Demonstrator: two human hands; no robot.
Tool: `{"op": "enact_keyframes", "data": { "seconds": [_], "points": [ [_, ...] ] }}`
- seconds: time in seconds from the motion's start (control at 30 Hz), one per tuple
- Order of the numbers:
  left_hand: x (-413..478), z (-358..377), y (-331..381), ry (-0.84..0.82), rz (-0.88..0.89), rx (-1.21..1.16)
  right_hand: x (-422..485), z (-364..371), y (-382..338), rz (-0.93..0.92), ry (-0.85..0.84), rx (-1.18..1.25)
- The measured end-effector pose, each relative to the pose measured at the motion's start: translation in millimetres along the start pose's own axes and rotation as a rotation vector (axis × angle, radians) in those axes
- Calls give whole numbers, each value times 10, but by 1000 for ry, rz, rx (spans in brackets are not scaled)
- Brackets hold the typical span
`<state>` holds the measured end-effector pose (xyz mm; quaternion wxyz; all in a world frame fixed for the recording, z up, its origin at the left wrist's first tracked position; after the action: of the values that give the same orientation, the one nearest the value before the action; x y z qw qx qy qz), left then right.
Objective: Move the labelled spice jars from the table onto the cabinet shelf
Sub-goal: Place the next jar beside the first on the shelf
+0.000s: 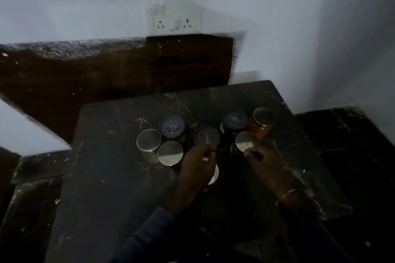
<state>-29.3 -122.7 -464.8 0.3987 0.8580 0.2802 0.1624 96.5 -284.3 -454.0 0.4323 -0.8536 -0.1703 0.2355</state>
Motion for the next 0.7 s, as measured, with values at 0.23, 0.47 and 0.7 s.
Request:
{"op": "enact_keyframes", "data": {
  "seconds": [0.23,0.47,0.7],
  "points": [
    [-164,217,-173,-96,151,406,206,-78,249,33,67,49],
    [-177,436,-336,-343,90,748,455,93,151,-75,61,-183],
    [-117,273,-147,-218,-15,459,623,48,137,-60,-281,120]
  ]
}}
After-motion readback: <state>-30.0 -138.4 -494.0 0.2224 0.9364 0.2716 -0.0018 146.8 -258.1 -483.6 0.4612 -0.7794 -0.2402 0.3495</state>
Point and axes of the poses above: each hand's wrist, its own x-axis towards the middle knuckle, its own z-axis out of the palm, y = z × x, the point moved 3 cm from there along x, towards the middle knuckle, and after that the axes turned 11 degrees about x, right-handed, at the moved point
